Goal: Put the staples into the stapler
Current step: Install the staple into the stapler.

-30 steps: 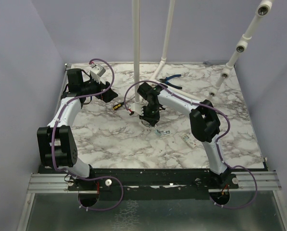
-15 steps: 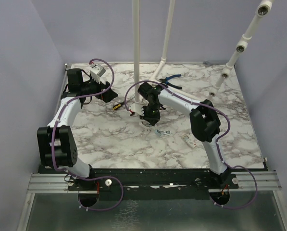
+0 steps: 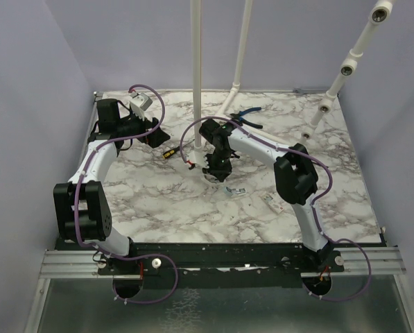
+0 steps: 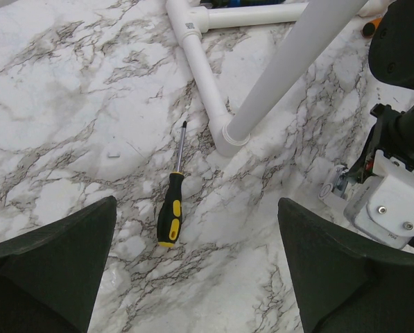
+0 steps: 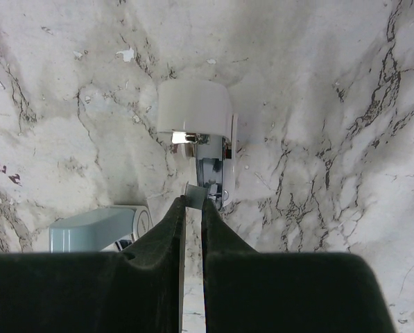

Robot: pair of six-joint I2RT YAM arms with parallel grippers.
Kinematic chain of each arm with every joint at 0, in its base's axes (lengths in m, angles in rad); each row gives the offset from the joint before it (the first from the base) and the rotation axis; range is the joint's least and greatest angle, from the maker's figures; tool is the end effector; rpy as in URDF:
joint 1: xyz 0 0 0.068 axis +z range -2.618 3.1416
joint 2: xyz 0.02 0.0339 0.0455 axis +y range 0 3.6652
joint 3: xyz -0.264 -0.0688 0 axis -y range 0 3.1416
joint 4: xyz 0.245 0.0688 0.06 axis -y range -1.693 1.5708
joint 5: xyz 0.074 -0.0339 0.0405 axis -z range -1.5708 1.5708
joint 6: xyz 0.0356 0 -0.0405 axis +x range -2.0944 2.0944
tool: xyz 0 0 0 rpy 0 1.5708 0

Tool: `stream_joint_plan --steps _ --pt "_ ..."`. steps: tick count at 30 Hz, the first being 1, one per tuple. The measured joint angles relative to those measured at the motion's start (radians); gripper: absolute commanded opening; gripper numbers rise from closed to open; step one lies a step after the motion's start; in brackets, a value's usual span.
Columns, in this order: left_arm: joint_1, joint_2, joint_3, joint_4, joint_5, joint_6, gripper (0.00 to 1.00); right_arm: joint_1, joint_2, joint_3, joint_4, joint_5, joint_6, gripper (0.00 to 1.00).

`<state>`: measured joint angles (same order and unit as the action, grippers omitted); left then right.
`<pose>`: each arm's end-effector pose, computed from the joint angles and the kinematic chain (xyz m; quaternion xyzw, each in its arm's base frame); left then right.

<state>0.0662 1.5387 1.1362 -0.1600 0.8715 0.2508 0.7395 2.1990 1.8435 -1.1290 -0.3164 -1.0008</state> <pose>0.3435 -0.0045 0.2849 0.2762 0.7716 -0.2958 0.4908 0.3139 0.3013 0.1906 -0.7586 0.6309 0.1505 0.0627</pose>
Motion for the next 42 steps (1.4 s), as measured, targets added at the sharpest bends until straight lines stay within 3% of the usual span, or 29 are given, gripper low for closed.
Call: stream_joint_plan --steps 42 --pt "0.006 0.0 0.0 0.0 0.0 0.0 0.99 -0.01 0.002 0.054 -0.044 -0.036 -0.075 0.05"
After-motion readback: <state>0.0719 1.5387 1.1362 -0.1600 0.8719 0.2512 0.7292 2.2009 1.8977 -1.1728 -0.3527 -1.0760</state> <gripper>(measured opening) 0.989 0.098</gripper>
